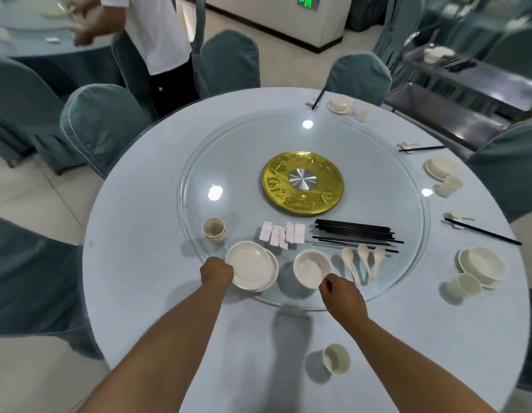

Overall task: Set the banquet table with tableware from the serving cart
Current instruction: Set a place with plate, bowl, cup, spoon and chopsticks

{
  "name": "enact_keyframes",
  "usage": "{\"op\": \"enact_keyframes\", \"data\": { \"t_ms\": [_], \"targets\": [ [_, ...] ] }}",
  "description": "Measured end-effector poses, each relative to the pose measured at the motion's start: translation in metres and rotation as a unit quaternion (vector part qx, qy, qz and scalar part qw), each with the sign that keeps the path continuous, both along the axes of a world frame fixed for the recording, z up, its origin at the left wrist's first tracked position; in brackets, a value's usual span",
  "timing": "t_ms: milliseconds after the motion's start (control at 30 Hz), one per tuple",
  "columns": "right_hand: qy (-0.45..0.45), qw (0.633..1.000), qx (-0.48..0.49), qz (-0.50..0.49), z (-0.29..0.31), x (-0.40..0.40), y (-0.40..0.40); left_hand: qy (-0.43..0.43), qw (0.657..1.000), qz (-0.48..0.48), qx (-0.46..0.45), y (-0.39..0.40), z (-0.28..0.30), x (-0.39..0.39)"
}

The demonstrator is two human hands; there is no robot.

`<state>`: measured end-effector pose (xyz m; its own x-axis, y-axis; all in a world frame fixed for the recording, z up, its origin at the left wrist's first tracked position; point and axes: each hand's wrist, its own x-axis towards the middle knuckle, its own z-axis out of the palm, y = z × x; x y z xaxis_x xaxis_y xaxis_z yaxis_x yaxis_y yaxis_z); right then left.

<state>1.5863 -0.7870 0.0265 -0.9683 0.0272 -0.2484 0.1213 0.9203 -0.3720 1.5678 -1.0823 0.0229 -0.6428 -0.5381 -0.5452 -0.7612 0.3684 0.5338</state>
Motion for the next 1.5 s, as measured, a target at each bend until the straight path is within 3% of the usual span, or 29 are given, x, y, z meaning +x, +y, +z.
{"op": "enact_keyframes", "data": {
  "t_ms": [100,233,533,900,1267,1500],
  "targets": [
    [-0.063,0.997,-0.045,-0.017,0.011,0.007,-0.005,0.040,0.998,-0.007,0.044,0.016,0.022,0.009],
    [-0.153,0.945,-0.258,-0.129,0.025,0.018,-0.007,0.082,0.987,-0.004,0.141,0.055,0.046,0.022],
    [-0.097,0.863,-0.388,-0.309,0.021,0.061,0.081,0.034,0.968,-0.102,0.226,0.165,0.043,0.037],
    [-0.114,0.784,-0.392,-0.468,-0.003,0.137,0.195,-0.011,0.942,-0.283,0.181,0.303,0.006,0.042],
    [-0.207,0.779,-0.297,-0.512,-0.064,0.172,0.220,-0.090,0.860,-0.503,-0.006,0.374,-0.043,0.037],
    [-0.272,0.789,-0.262,-0.484,-0.090,0.174,0.211,-0.126,0.837,-0.530,-0.051,0.369,-0.068,0.034]
  ]
}}
